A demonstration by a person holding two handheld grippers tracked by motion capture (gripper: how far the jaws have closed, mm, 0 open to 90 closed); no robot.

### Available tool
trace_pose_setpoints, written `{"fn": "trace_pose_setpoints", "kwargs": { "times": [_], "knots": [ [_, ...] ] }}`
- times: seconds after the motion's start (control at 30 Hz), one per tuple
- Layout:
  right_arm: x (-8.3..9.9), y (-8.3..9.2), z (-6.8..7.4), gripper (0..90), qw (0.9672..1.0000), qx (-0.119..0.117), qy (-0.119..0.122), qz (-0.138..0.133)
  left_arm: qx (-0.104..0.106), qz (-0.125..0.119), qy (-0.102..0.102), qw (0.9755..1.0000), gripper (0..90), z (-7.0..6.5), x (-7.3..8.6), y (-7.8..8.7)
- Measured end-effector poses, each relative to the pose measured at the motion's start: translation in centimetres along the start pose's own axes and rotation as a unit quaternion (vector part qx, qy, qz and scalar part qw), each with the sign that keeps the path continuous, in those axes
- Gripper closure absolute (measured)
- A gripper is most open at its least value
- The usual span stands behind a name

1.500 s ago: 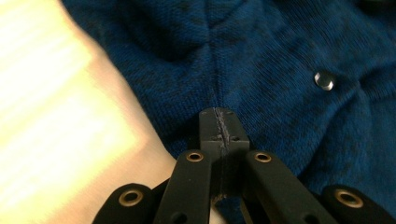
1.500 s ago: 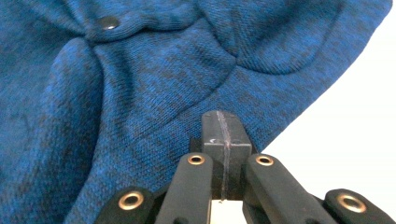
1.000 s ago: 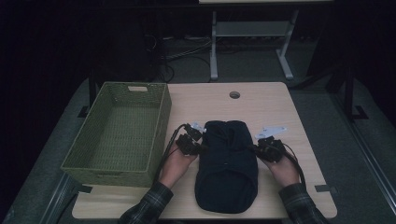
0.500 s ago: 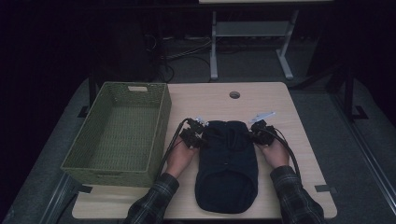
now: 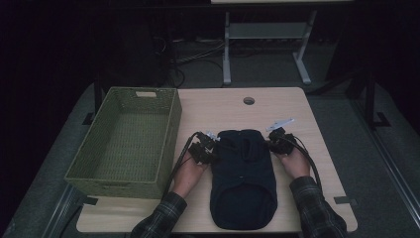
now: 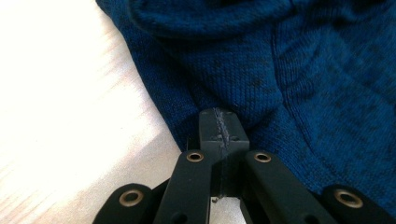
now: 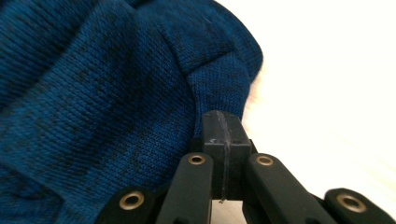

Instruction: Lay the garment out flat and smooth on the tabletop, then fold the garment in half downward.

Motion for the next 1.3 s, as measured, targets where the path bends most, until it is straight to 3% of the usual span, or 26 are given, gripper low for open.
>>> {"fn": "trace_pose_setpoints", "kwargs": {
  "times": [0.07, 0.2, 0.5, 0.6, 0.8, 1.03, 1.3],
  "knots": [
    [-0.3, 0.2, 0.0, 90.0, 0.9997, -0.018, -0.010, -0.013, 0.004, -0.007, 0.005, 1.0000, 90.0, 0.4, -0.3, 0.3],
    [-1.0, 1.1, -0.4, 89.9, 0.9989, -0.023, -0.014, -0.039, 0.004, -0.025, 0.013, 0.9996, 90.0, 1.5, -1.3, 1.1],
    [-2.8, 2.6, -1.0, 73.0, 0.9982, -0.039, -0.017, -0.042, 0.007, -0.061, 0.037, 0.9974, 78.6, 3.6, -3.7, 2.5],
    [-3.3, 3.1, -1.2, 66.5, 0.9977, -0.034, -0.016, -0.057, 0.007, -0.058, 0.033, 0.9977, 72.3, 3.9, -4.3, 2.6],
    [-3.7, 3.1, -1.5, 51.0, 0.9979, -0.039, -0.027, -0.043, 0.001, -0.071, 0.024, 0.9972, 58.7, 4.9, -6.4, 2.8],
    [-4.0, 3.0, -2.1, 46.6, 0.9971, -0.039, -0.032, -0.057, -0.007, -0.087, 0.008, 0.9962, 47.3, 6.0, -8.4, 2.9],
    [-4.4, 2.4, -2.5, 42.4, 0.9959, -0.038, -0.036, -0.073, -0.010, -0.081, 0.004, 0.9967, 42.4, 6.9, -8.6, 1.4]
  ]
}}
Point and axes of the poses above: each handheld gripper's, and its own axes: y roughly backward along the jaws, x roughly out of its underside, z roughly to its left, the point moved 9 cm from there along -y, roughly forward along the jaws, and after that the axes turned 5 degrees about -y, right-handed, at the moved point
